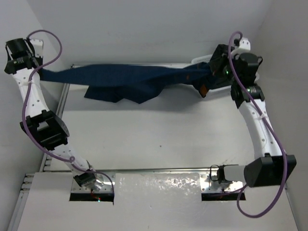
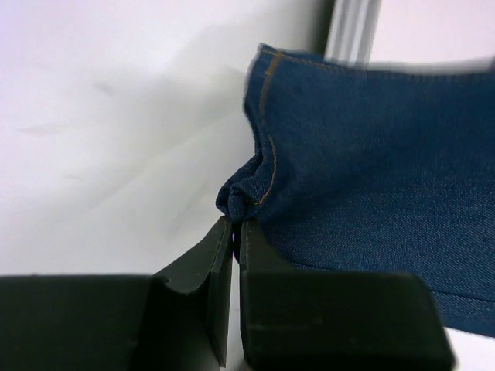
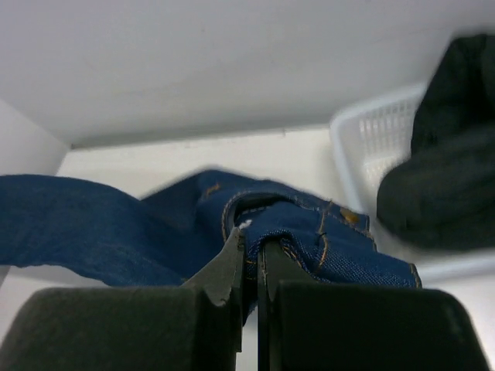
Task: Fold and stack the trousers
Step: Flatten the trousers out
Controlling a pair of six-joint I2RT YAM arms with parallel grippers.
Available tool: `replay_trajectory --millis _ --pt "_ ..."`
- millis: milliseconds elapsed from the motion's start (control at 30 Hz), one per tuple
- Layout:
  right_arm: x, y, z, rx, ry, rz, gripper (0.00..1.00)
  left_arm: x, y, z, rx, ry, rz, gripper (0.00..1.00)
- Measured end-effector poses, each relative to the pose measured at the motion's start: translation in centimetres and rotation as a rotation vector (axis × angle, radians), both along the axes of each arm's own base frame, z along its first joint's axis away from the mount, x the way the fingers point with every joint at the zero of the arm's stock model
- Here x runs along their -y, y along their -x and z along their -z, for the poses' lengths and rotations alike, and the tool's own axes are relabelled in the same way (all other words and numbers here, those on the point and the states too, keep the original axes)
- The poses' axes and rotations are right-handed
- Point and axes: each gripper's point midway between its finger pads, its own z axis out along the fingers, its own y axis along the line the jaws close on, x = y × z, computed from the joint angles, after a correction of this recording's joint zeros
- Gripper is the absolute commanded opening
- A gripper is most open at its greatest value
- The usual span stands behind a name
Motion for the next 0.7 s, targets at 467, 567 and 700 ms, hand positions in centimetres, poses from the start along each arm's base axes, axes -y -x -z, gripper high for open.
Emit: replay_trajectory --millis 467,567,700 --pt "1.0 19.6 24.2 -0.427 -0.139 0.125 0.0 5.0 16.3 23.0 -0.707 0.229 0.026 0.0" --pt "1.9 22.1 27.3 -0.504 -0.165 0.203 0.0 5.4 17.5 23.7 -0.736 0.224 0.023 0.0" --pt "3.6 24.7 29.7 -0.6 -0.182 0.353 0.0 4.6 17.5 23.4 -0.725 0.188 0.0 0.0"
